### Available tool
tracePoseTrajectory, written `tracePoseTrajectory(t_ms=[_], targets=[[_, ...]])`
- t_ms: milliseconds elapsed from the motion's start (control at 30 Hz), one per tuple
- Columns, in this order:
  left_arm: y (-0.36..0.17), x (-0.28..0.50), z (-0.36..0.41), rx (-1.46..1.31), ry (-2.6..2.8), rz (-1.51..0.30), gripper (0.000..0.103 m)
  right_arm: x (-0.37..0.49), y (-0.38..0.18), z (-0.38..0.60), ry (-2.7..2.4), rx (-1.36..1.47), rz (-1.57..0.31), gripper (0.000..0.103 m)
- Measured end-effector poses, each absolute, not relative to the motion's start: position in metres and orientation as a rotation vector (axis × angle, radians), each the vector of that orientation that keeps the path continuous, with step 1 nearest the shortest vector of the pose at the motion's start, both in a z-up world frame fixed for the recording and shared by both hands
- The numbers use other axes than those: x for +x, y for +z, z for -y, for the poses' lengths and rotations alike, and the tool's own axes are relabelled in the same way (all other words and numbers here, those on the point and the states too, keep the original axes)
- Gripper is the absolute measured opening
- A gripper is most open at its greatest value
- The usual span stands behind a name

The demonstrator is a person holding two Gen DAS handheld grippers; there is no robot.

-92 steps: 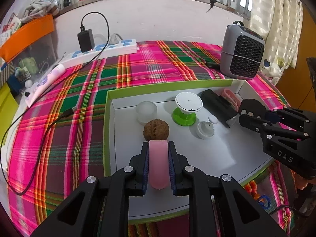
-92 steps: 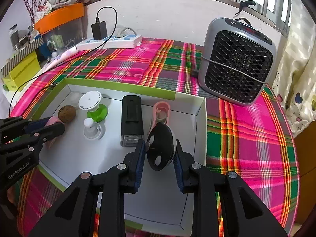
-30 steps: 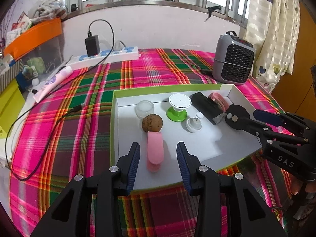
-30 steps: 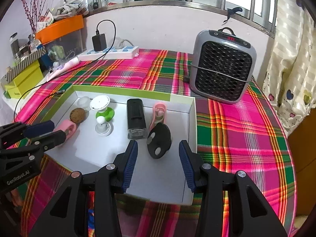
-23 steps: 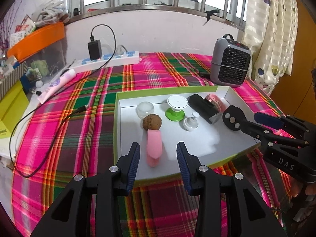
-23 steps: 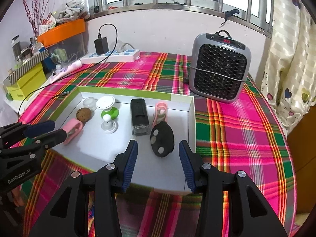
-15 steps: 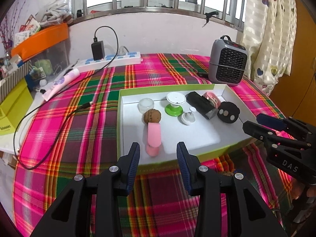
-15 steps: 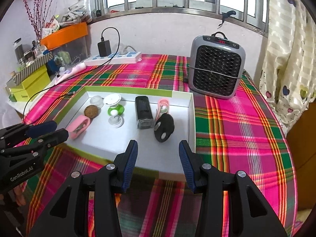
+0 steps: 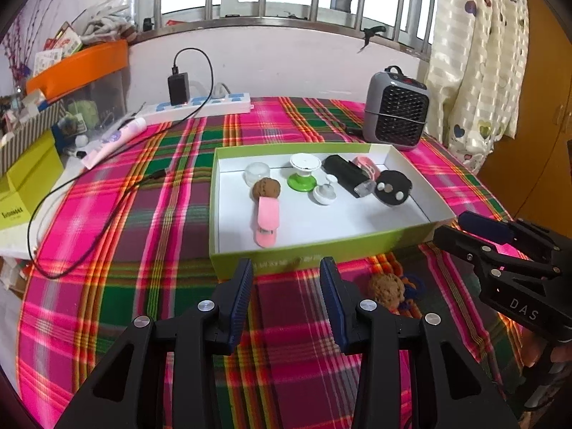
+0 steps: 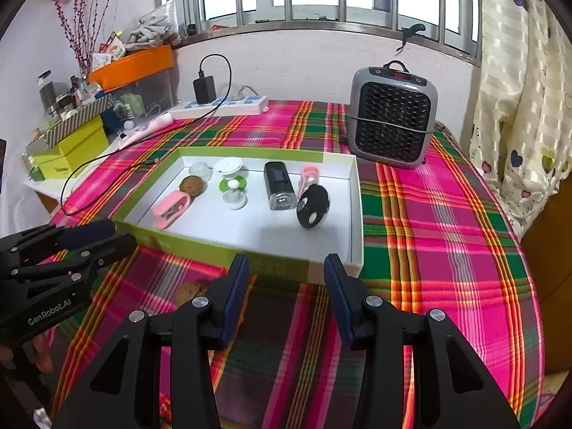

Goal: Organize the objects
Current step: 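Withdraw both open tools from the box toward the walnut and blue ring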

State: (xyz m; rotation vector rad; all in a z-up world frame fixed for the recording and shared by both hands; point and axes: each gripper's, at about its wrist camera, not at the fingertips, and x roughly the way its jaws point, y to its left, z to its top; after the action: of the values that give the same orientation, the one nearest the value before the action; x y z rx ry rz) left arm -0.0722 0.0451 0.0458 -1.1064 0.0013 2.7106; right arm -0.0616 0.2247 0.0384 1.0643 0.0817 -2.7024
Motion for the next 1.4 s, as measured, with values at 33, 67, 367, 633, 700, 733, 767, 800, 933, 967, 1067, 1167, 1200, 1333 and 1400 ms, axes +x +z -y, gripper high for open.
tracePoseTrajectory(t_ms=[33, 67, 367, 633, 700, 733, 767, 800, 933, 967, 1067, 1167, 1200, 1333, 1400], targets=[[0.045, -0.07, -0.045, -1.107, 2.708, 0.0, 0.037, -0.06, 0.038, -0.225, -2.701, 1.063, -0.08, 0.045], [0.045, -0.068, -0.046, -1.104, 2.705, -0.001, 0.037, -0.058, 0.038, -0.225, -2.7, 1.063, -0.079, 0.045], [0.034, -0.061, -0.054, -1.12, 2.599, 0.037, 0.037, -0.044, 0.024, -0.228, -2.682, 1.106, -0.078, 0.045], [0.026, -0.06, -0.069, -1.131, 2.504, 0.053, 0.047, -0.038, 0.016, -0.238, -2.684, 1.142, -0.042, 0.045], [0.024, -0.061, -0.076, -1.134, 2.487, 0.04, 0.047, -0.037, 0.015, -0.239, -2.682, 1.148, -0.044, 0.045], [0.023, -0.062, -0.078, -1.137, 2.48, 0.036, 0.047, -0.036, 0.014, -0.239, -2.681, 1.151, -0.047, 0.045], [0.023, -0.063, -0.08, -1.138, 2.474, 0.036, 0.048, -0.036, 0.014, -0.24, -2.681, 1.152, -0.048, 0.045], [0.022, -0.065, -0.082, -1.144, 2.465, 0.042, 0.048, -0.035, 0.014, -0.24, -2.68, 1.153, -0.046, 0.045], [0.021, -0.07, -0.088, -1.149, 2.447, 0.045, 0.048, -0.034, 0.013, -0.242, -2.685, 1.16, -0.043, 0.045], [0.02, -0.071, -0.089, -1.151, 2.447, 0.042, 0.048, -0.033, 0.012, -0.242, -2.686, 1.163, -0.041, 0.045], [0.019, -0.074, -0.091, -1.157, 2.448, 0.047, 0.048, -0.034, 0.012, -0.242, -2.686, 1.167, -0.041, 0.045], [0.019, -0.077, -0.091, -1.157, 2.447, 0.052, 0.048, -0.034, 0.011, -0.242, -2.686, 1.169, -0.046, 0.045], [0.019, -0.078, -0.091, -1.156, 2.448, 0.056, 0.048, -0.034, 0.011, -0.241, -2.686, 1.17, -0.048, 0.045], [0.02, -0.081, -0.091, -1.153, 2.451, 0.068, 0.047, -0.034, 0.011, -0.24, -2.684, 1.176, -0.055, 0.045], [0.019, -0.082, -0.09, -1.15, 2.451, 0.074, 0.044, -0.034, 0.01, -0.239, -2.683, 1.178, -0.059, 0.045]])
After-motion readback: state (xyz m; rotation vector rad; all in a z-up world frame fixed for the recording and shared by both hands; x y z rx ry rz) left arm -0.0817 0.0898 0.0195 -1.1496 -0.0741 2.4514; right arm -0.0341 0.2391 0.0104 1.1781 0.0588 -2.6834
